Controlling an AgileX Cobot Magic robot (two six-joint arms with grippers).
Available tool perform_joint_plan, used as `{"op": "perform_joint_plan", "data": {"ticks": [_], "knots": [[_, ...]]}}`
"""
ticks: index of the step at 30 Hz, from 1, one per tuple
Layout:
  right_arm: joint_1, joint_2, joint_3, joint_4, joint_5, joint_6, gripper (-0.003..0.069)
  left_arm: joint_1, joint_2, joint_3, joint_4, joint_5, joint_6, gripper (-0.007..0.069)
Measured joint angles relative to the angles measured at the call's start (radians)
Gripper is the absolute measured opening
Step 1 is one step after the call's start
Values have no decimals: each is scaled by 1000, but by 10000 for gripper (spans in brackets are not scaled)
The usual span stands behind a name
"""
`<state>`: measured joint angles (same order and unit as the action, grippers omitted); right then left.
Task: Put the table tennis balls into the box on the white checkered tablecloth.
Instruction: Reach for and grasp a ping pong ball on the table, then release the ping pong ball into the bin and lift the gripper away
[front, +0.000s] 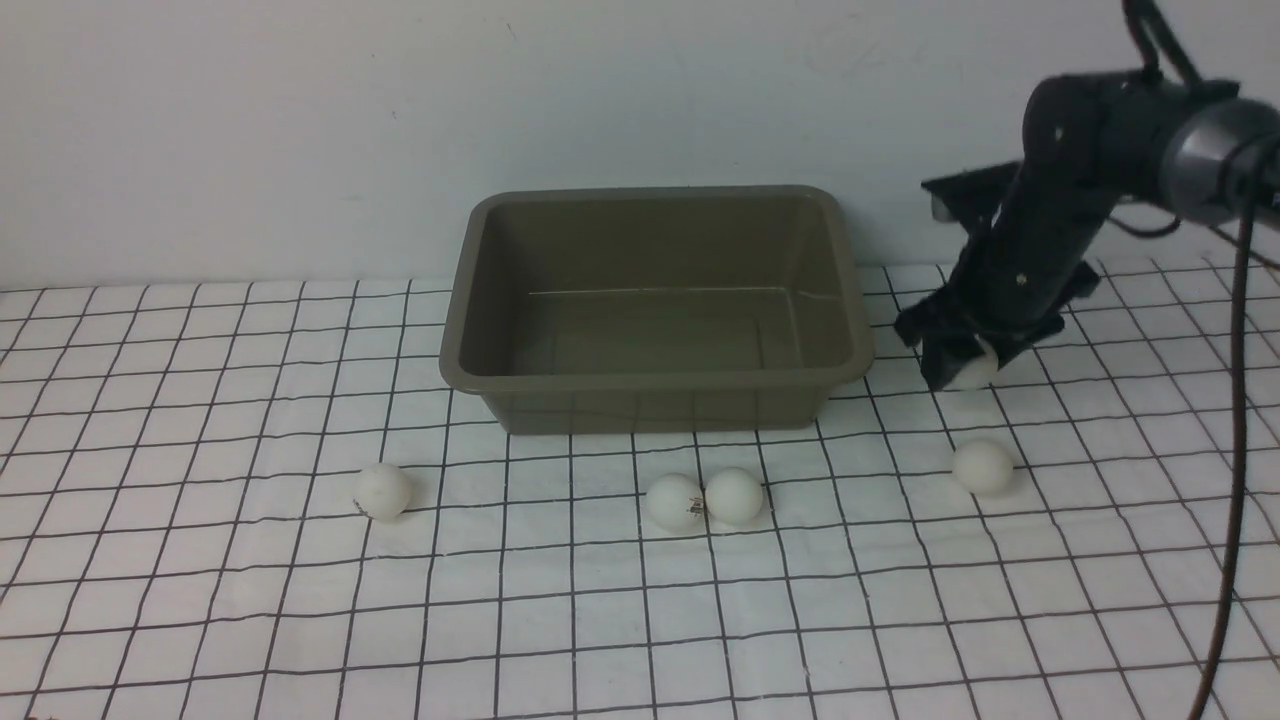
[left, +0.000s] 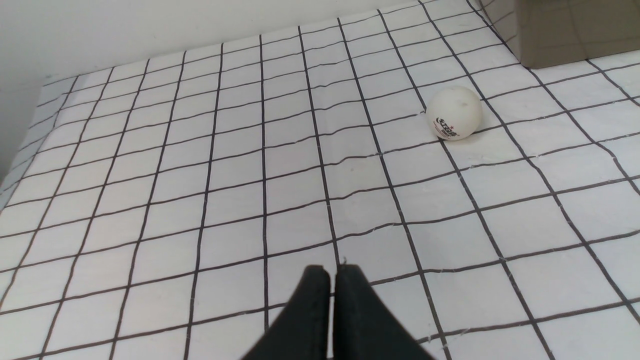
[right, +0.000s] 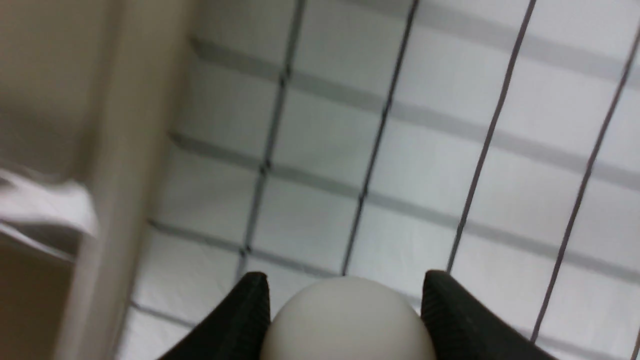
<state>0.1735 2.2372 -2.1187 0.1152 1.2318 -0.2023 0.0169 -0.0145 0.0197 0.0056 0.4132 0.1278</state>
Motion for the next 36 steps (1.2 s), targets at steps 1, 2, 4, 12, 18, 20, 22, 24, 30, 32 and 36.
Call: {"op": "perform_joint_plan", "data": {"ticks": [1, 2, 4, 12, 18, 20, 22, 24, 30, 32, 36], "knots": [[0, 0, -21, 14, 0, 0, 356, 0, 0, 0, 0, 0, 0, -4], [0, 0, -41, 28, 1, 0, 356, 0, 0, 0, 0, 0, 0, -4], [3, 0, -79, 63, 4, 0, 356, 0, 0, 0, 0, 0, 0, -4], [93, 8, -128, 122, 12, -15, 356, 0, 0, 0, 0, -1, 0, -4], [209, 54, -129, 82, 16, -51, 356, 0, 0, 0, 0, -1, 0, -4], [247, 72, -129, 48, 18, -55, 356, 0, 0, 0, 0, -1, 0, -4], [259, 81, -129, 34, 19, -56, 358, 0, 0, 0, 0, -1, 0, -4], [263, 90, -129, 26, 19, -55, 372, 0, 0, 0, 0, -1, 0, -4], [261, 109, -129, -10, 19, -40, 494, 0, 0, 0, 0, -1, 0, -4], [261, 92, -128, -40, 19, -38, 506, 0, 0, 0, 0, -1, 0, -4], [253, 11, -127, -85, 21, 3, 510, 0, 0, 0, 0, -1, 0, -4]]}}
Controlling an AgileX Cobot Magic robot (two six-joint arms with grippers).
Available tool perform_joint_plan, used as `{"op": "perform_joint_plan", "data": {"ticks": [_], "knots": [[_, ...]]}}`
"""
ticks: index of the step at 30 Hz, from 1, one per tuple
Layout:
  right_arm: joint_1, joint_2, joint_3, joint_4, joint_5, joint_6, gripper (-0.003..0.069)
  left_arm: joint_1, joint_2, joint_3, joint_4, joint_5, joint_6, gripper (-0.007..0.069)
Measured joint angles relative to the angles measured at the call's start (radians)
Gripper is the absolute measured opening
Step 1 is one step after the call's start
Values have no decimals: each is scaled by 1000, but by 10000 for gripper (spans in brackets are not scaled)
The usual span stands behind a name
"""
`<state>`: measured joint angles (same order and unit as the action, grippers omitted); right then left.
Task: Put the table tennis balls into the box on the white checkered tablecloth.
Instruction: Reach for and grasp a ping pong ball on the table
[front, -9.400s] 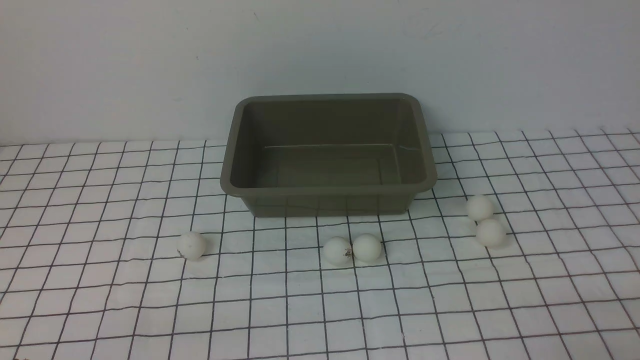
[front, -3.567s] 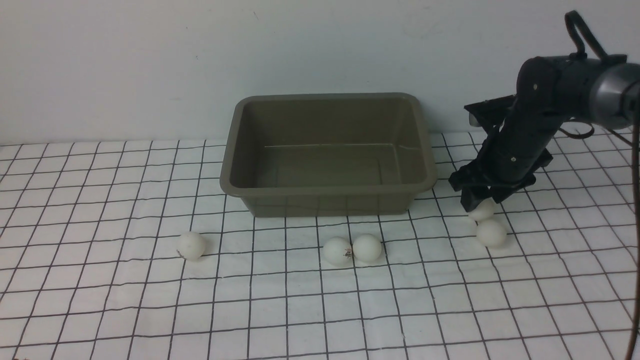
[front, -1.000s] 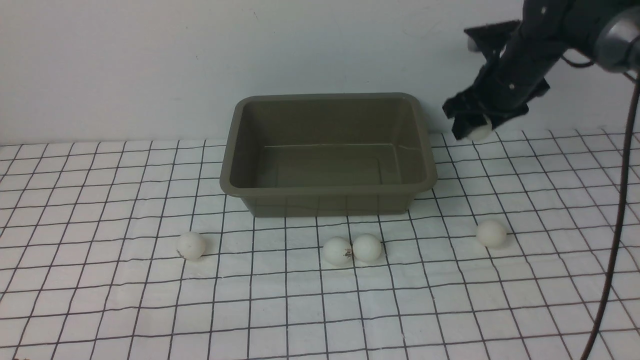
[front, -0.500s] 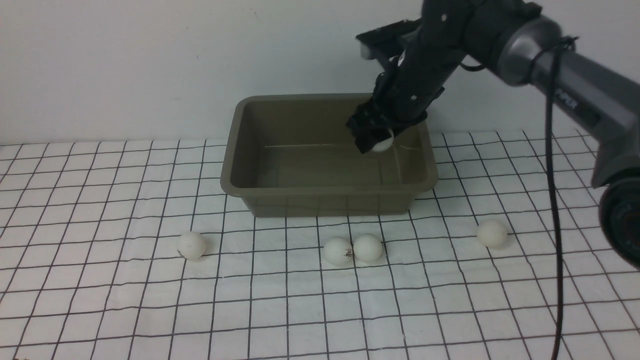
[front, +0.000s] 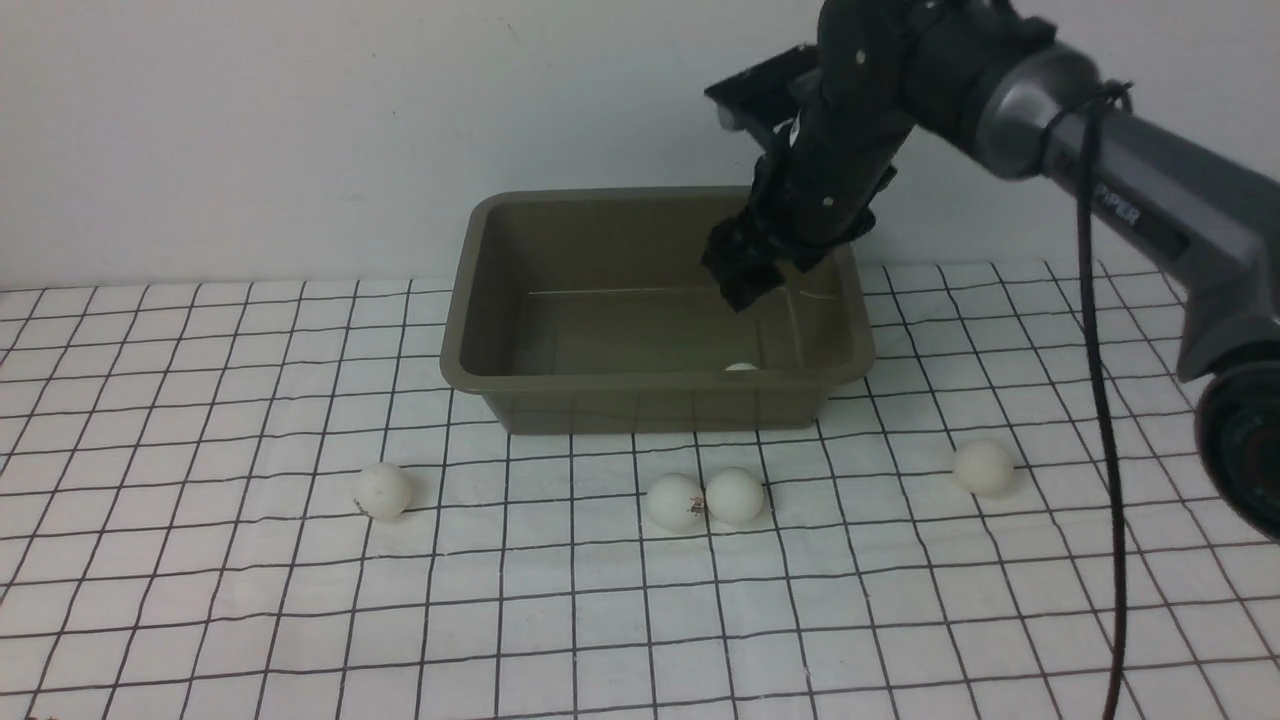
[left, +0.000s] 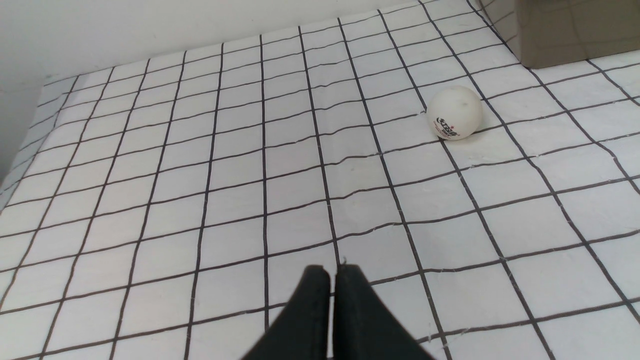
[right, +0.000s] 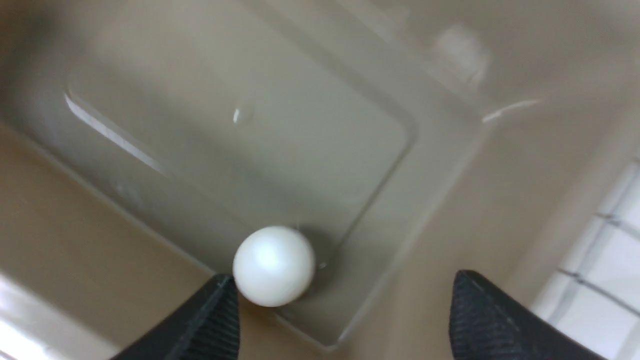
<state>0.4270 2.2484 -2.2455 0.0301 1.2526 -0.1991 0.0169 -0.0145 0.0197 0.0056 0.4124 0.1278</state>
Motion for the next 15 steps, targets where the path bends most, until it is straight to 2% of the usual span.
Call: {"op": "perform_joint_plan", "data": {"ticks": [4, 11, 15], "knots": [[-34, -127, 43, -5, 0, 30, 512, 0, 0, 0, 0, 0, 0, -4], [-146, -350, 334, -5, 1, 49, 512, 0, 0, 0, 0, 0, 0, -4], [-175, -395, 445, -3, 1, 58, 512, 0, 0, 0, 0, 0, 0, -4]]}}
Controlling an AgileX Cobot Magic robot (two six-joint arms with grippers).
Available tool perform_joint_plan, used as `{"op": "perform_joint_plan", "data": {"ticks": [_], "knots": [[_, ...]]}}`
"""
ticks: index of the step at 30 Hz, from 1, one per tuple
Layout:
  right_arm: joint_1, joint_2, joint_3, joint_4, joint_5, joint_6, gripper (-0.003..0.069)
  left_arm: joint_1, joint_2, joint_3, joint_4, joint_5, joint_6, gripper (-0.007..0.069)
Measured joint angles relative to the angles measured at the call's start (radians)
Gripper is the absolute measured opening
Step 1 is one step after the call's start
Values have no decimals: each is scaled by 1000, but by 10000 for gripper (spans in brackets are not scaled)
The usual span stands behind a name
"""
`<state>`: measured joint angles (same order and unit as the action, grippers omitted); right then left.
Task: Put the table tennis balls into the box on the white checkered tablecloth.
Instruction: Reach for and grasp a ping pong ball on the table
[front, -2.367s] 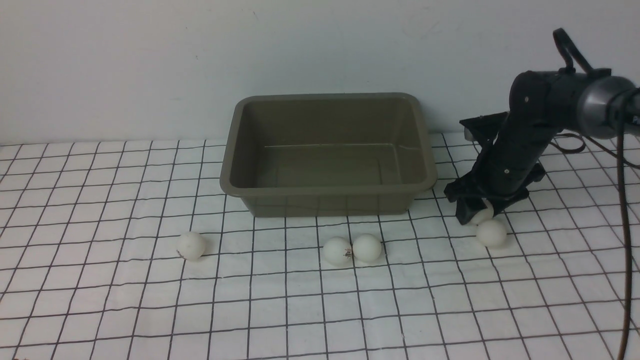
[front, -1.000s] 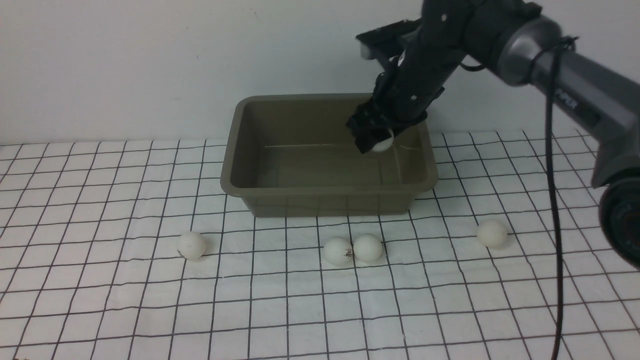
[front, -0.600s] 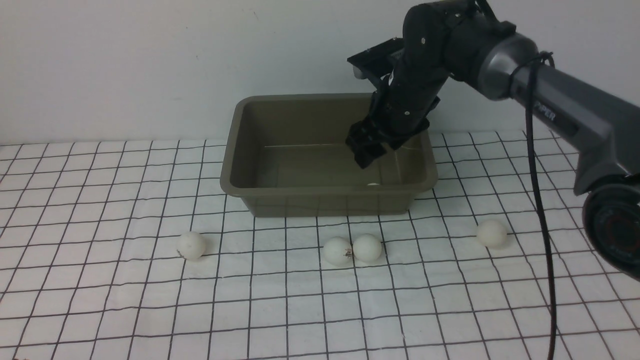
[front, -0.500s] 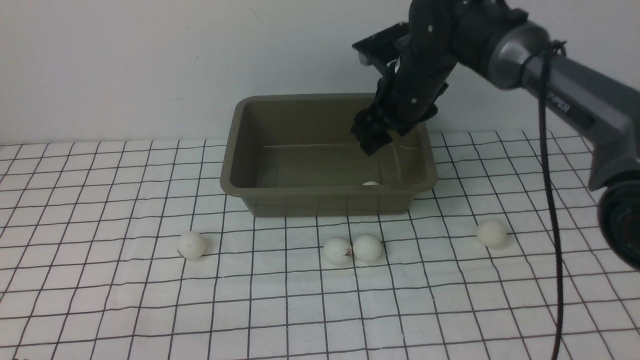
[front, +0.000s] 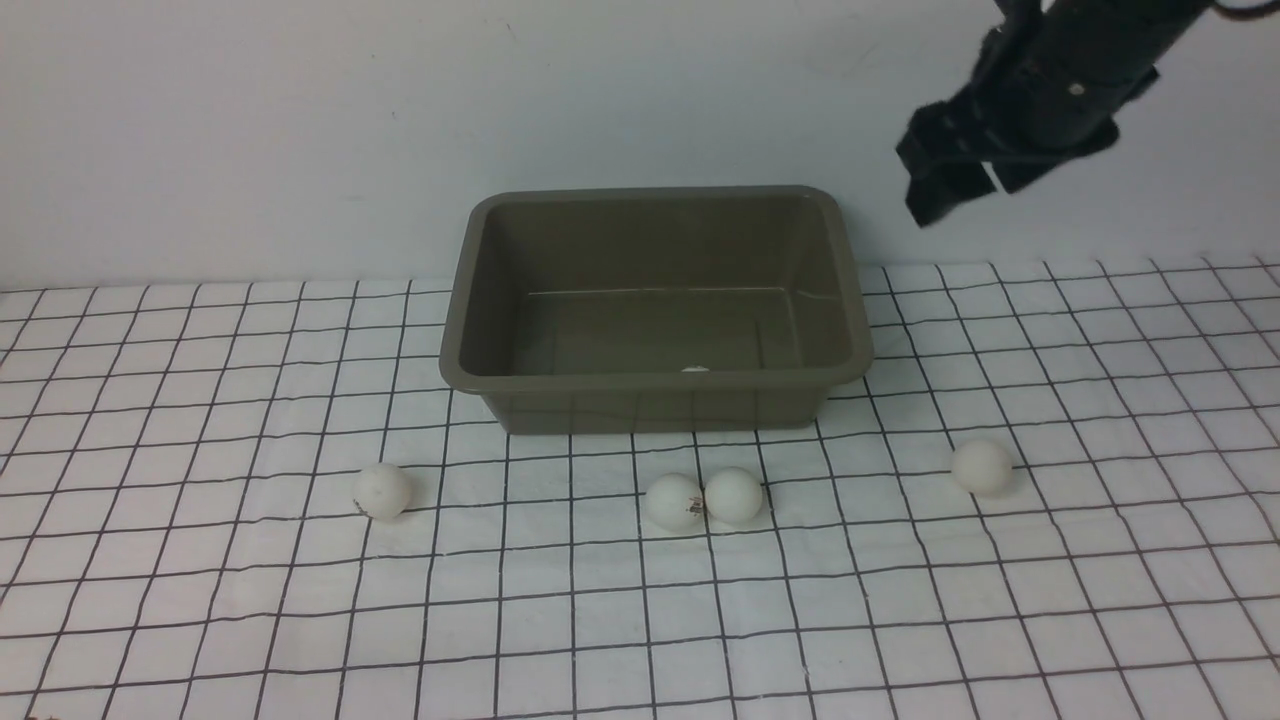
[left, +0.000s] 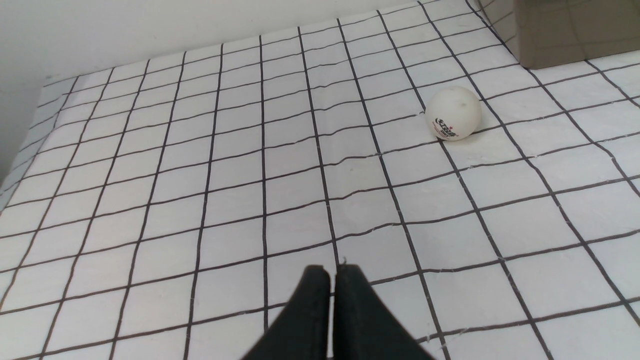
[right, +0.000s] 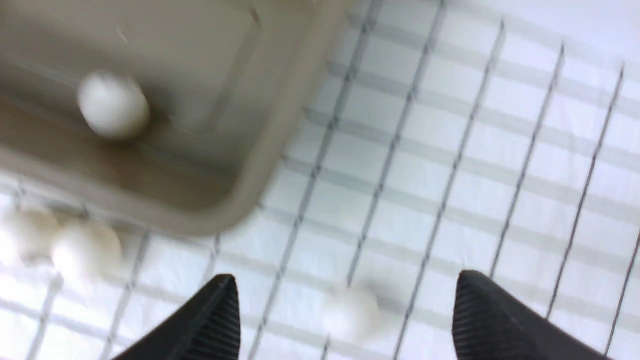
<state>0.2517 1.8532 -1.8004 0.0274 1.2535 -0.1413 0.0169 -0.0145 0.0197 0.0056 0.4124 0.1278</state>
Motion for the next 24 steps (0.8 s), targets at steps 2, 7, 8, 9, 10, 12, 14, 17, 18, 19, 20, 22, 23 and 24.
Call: {"op": "perform_joint_plan", "data": {"ticks": [2, 7, 8, 9, 10, 12, 14, 17, 18, 19, 20, 22, 23, 24], "knots": [[-4, -9, 44, 0, 0, 4, 512, 0, 0, 0, 0, 0, 0, -4], [-7, -11, 164, 7, -8, 7, 512, 0, 0, 0, 0, 0, 0, -4], [-7, -10, 191, 11, -15, 7, 512, 0, 0, 0, 0, 0, 0, -4], [-7, 1, 245, 17, -39, 7, 512, 0, 0, 0, 0, 0, 0, -4], [-7, 8, 263, 17, -51, 7, 512, 0, 0, 0, 0, 0, 0, -4], [-7, 23, 295, 16, -70, 8, 512, 0, 0, 0, 0, 0, 0, -4], [-7, 53, 321, 16, -108, 10, 512, 0, 0, 0, 0, 0, 0, -4], [-7, 73, 325, 14, -149, 11, 512, 0, 0, 0, 0, 0, 0, -4], [-7, 76, 325, 14, -152, 11, 512, 0, 0, 0, 0, 0, 0, -4], [-7, 83, 325, 7, -170, 11, 512, 0, 0, 0, 0, 0, 0, -4], [-7, 89, 325, 0, -180, 12, 512, 0, 0, 0, 0, 0, 0, -4], [-7, 97, 325, -14, -192, 16, 512, 0, 0, 0, 0, 0, 0, -4], [-7, 104, 325, -21, -197, 18, 512, 0, 0, 0, 0, 0, 0, -4], [-7, 112, 325, -27, -205, 18, 512, 0, 0, 0, 0, 0, 0, -4]]}}
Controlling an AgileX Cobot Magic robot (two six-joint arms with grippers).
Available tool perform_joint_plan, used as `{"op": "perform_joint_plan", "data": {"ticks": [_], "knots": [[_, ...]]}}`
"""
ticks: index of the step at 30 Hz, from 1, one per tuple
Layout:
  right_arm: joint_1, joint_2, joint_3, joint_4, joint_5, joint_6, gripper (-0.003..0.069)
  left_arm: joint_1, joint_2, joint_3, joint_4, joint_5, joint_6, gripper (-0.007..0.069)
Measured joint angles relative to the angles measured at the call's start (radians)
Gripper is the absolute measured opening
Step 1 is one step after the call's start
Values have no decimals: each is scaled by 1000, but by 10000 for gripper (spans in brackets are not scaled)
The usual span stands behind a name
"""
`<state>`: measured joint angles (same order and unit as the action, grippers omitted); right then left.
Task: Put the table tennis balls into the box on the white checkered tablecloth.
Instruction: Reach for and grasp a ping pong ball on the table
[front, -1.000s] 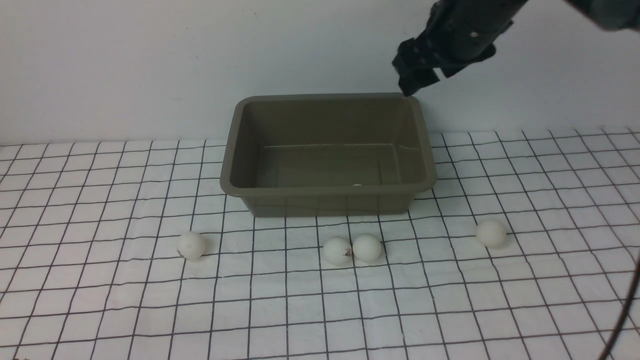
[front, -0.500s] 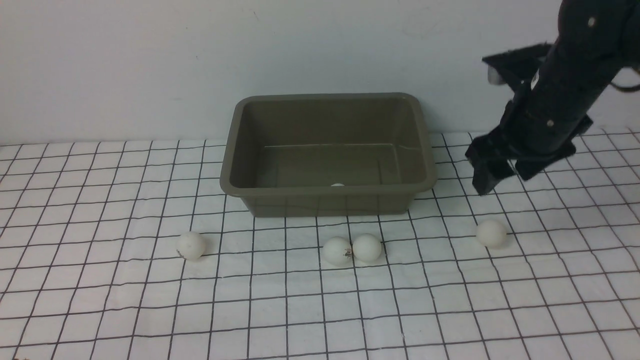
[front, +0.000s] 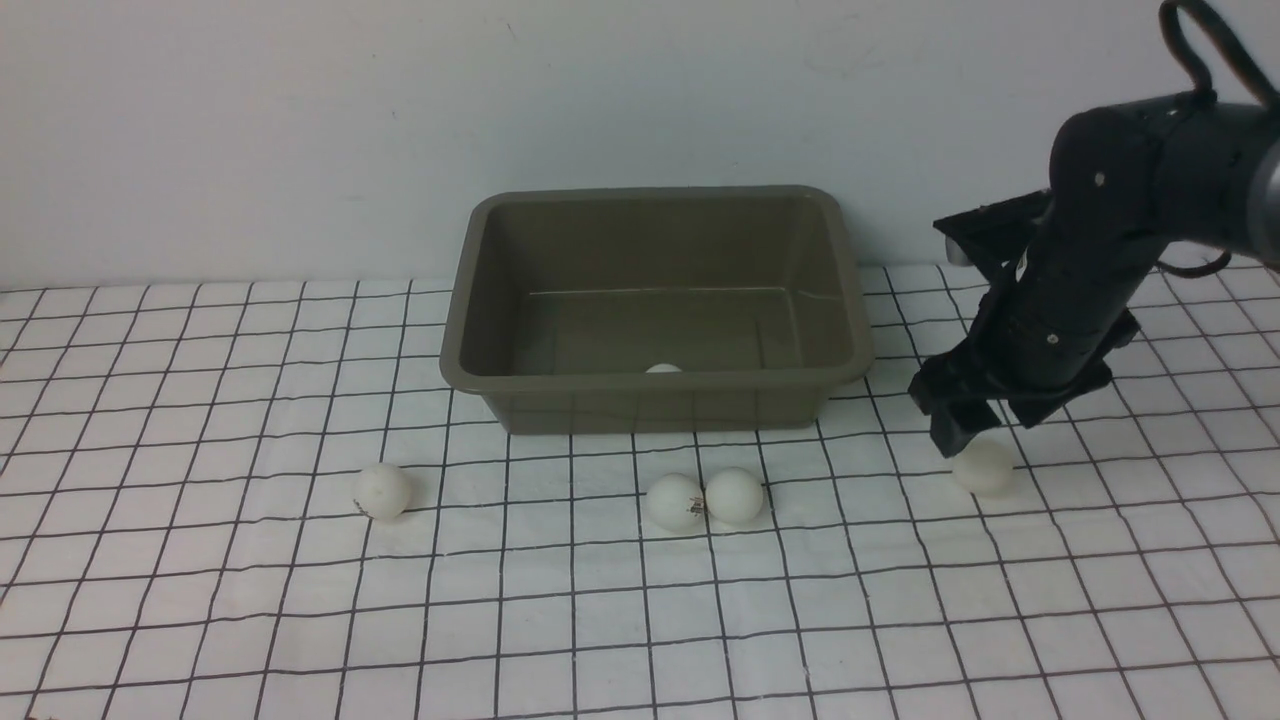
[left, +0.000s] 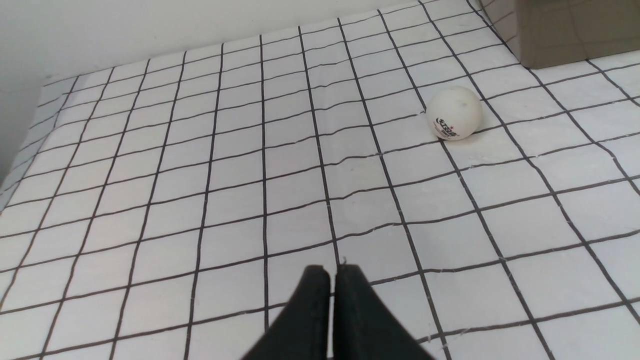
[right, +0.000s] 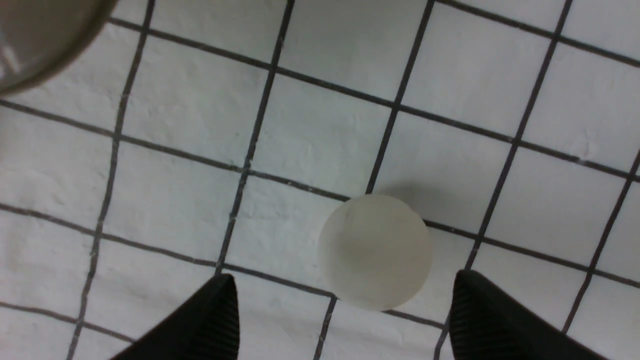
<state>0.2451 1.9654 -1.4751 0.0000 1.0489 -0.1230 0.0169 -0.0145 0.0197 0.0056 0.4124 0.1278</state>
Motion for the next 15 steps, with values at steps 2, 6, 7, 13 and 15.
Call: {"op": "perform_joint_plan", "data": {"ticks": [2, 6, 7, 13, 15], "knots": [[0, 20, 0, 0, -10, 0, 512, 0, 0, 0, 0, 0, 0, -4], [0, 45, 0, -8, -19, 2, 512, 0, 0, 0, 0, 0, 0, -4], [0, 52, 0, -14, -22, 5, 512, 0, 0, 0, 0, 0, 0, -4], [0, 85, 0, -50, -37, 21, 512, 0, 0, 0, 0, 0, 0, -4], [0, 98, -1, -57, -43, 21, 512, 0, 0, 0, 0, 0, 0, -4]]}}
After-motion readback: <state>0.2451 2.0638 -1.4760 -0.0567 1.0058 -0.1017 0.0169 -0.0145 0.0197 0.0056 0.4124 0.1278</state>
